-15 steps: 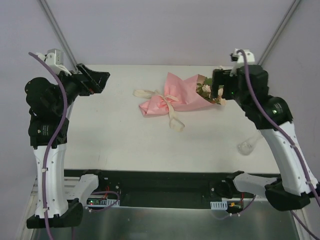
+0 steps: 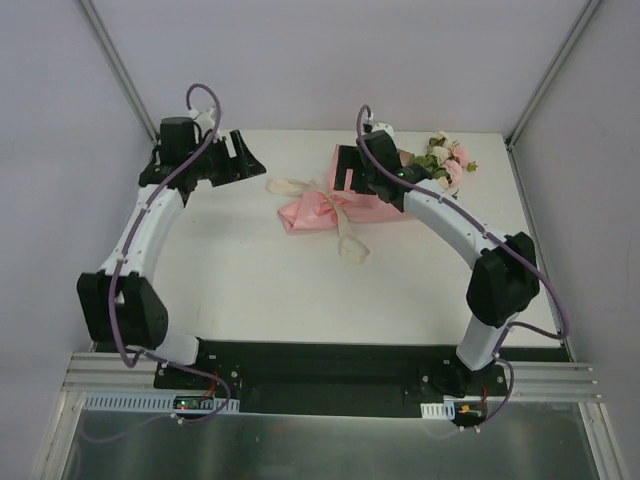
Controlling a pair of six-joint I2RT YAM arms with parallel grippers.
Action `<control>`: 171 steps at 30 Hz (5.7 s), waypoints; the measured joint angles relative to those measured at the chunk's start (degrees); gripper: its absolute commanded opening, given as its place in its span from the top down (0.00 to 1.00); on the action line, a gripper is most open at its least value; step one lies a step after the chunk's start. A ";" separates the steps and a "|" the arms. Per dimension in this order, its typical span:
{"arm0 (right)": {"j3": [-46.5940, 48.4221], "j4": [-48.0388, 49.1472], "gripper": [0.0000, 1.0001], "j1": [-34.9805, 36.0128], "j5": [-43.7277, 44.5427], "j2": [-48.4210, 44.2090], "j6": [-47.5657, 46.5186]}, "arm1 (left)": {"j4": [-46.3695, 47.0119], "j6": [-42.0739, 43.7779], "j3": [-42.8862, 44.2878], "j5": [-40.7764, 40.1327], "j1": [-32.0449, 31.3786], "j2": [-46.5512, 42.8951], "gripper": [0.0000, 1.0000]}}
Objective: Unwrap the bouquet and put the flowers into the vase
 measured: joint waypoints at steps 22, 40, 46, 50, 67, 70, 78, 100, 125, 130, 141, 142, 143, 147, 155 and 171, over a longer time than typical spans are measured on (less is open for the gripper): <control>-20.59 19.98 0.01 -4.68 3.08 5.40 17.84 | 12.74 0.22 9.64 -3.72 -15.63 38.64 0.35; -16.83 17.94 0.01 -0.63 2.25 5.35 2.16 | 34.62 -12.31 -27.96 -0.33 -25.49 11.63 0.16; -18.97 17.75 0.01 6.54 9.79 -1.42 -0.04 | 32.57 -11.80 -29.31 -10.47 -22.64 2.14 0.18; -20.50 19.85 0.01 11.32 14.14 -4.09 1.97 | 33.83 -13.57 -34.14 -16.79 -19.69 -2.64 0.16; -23.67 25.07 0.47 9.90 8.13 5.01 17.00 | 48.37 -20.24 -44.98 -8.61 -11.54 4.79 0.57; -23.67 24.94 0.44 9.18 6.91 6.27 18.34 | 49.86 -19.74 -44.74 -6.86 -13.07 5.03 0.54; -22.27 25.99 0.44 9.09 4.04 8.68 20.46 | 50.01 -15.34 -43.21 -5.92 -19.63 5.27 0.48; -22.43 33.86 0.99 8.11 -4.11 10.91 20.09 | 37.70 -15.56 -36.35 -14.84 -22.86 9.60 0.98; -26.53 21.92 0.99 7.74 14.43 -32.00 1.62 | 30.97 -16.68 -30.03 -17.33 -22.88 15.82 1.00; -28.68 16.94 0.99 7.19 22.01 -41.62 -1.42 | 30.45 -16.68 -29.55 -17.31 -22.88 16.17 1.00; -28.87 9.99 0.99 6.40 28.87 -54.97 -6.99 | 30.10 -16.68 -29.33 -17.29 -22.88 16.33 1.00; -28.85 9.57 0.99 6.40 29.35 -56.06 -7.43 | 30.10 -16.68 -29.31 -17.29 -22.88 16.33 1.00; -28.79 9.33 1.00 6.36 29.79 -56.94 -7.76 | 30.08 -16.68 -29.31 -17.29 -22.88 16.33 1.00; -28.50 7.72 0.99 6.36 31.06 -59.23 -8.59 | 29.97 -16.65 -29.20 -17.29 -22.88 16.35 1.00; -29.75 1.53 0.99 6.32 33.35 -61.79 -8.52 | 29.92 -16.63 -29.20 -17.27 -22.91 16.35 1.00; -28.17 -4.42 0.99 6.25 37.53 -68.74 -9.16 | 29.79 -16.59 -29.11 -17.27 -23.02 16.35 1.00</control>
